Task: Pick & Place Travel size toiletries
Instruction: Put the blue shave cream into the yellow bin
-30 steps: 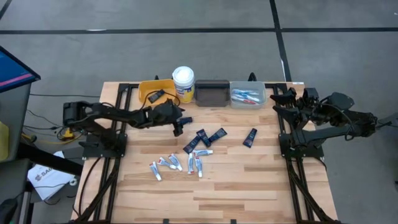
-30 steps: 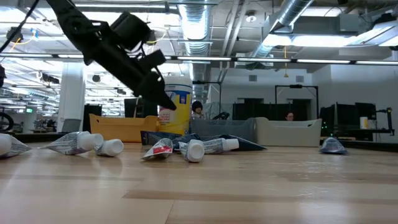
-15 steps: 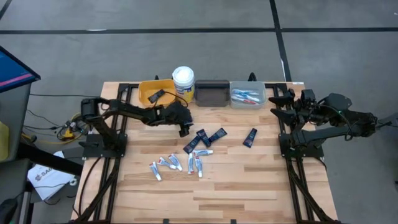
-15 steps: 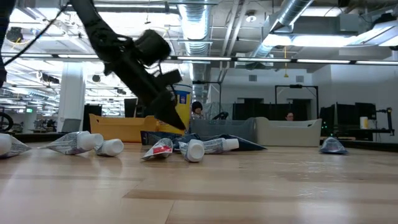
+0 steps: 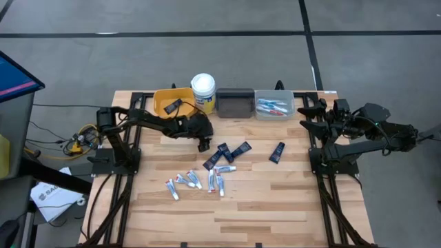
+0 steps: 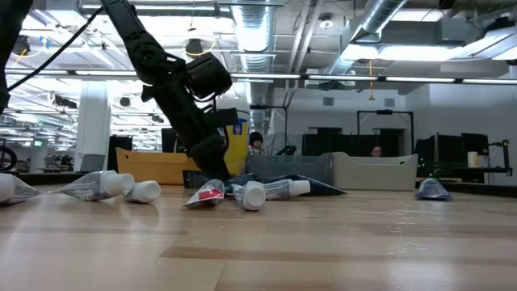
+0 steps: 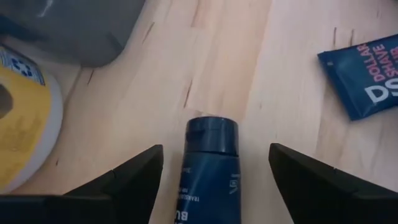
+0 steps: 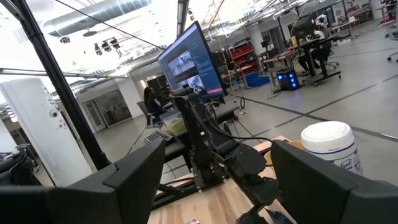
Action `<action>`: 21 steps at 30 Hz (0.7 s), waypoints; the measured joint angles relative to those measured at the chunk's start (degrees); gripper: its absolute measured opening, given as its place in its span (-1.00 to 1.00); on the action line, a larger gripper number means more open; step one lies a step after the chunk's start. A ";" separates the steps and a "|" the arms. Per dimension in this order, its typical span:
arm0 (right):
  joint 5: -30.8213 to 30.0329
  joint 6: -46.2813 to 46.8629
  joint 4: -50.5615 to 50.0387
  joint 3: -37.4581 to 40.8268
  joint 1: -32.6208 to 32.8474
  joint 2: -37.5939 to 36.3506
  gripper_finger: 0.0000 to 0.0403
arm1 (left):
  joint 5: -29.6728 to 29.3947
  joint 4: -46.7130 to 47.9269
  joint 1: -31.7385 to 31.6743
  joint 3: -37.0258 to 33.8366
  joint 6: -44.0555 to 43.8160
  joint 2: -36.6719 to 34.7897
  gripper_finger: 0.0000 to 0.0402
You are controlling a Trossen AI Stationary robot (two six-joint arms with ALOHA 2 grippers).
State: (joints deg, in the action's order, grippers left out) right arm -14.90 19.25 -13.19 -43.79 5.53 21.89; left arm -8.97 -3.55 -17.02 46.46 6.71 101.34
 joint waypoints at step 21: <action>-0.22 -0.17 0.37 0.00 -0.04 0.00 0.42 | 1.40 0.88 -2.87 0.00 4.42 0.00 -0.36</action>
State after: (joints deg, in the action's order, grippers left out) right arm -15.11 19.07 -12.82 -43.79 5.50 21.89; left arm -7.57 -2.66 -19.89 46.46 11.14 101.34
